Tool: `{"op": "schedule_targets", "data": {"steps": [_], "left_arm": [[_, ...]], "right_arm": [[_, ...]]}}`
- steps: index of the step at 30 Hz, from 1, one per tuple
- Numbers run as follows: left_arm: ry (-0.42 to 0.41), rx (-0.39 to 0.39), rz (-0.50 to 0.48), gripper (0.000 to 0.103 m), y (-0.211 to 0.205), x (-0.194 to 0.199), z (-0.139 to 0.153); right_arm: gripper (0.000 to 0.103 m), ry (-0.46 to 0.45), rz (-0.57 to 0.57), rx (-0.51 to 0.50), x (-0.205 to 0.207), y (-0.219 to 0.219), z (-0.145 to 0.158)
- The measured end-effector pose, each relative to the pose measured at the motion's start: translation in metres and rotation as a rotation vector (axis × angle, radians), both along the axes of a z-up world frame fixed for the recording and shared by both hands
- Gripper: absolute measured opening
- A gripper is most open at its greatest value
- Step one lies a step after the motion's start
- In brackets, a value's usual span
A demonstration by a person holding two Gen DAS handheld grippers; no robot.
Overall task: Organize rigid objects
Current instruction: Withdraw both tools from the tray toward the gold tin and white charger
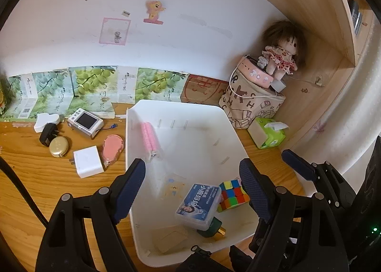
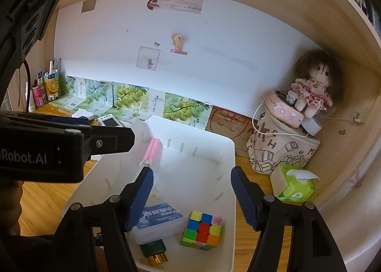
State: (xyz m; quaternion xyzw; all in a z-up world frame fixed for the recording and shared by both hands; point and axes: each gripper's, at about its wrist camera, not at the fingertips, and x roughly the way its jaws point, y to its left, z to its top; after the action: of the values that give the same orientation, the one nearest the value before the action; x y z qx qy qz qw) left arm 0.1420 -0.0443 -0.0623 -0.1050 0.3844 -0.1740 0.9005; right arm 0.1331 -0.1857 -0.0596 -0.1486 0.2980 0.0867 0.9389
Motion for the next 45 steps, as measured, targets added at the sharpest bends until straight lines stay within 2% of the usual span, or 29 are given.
{"op": "schedule_targets", "data": {"steps": [9,11,18,32,40,45], "left_arm": [[-0.022,0.003,0.011,0.084,0.029,-0.003,0.006],[-0.017,0.006,0.011,0.084,0.036,-0.004,0.006],[-0.002,0.021,0.012,0.084,0.068,-0.009,0.004],[0.006,0.076,-0.001,0.084,0.143,-0.013,0.004],[0.035,0.113,-0.014,0.084,0.185,-0.010,-0.003],[0.065,0.162,0.061,0.084,0.215,-0.002,-0.014]], "right_arm": [[0.072,0.001,0.000,0.009,-0.003,0.026,0.004],[0.075,0.003,-0.002,0.014,-0.004,0.033,0.004],[0.075,0.024,-0.006,0.037,-0.008,0.065,0.003],[0.076,0.032,-0.041,0.088,-0.015,0.137,0.000],[0.076,0.066,-0.084,0.138,-0.015,0.174,-0.011],[0.076,0.100,-0.101,0.160,-0.016,0.197,-0.026]]}}
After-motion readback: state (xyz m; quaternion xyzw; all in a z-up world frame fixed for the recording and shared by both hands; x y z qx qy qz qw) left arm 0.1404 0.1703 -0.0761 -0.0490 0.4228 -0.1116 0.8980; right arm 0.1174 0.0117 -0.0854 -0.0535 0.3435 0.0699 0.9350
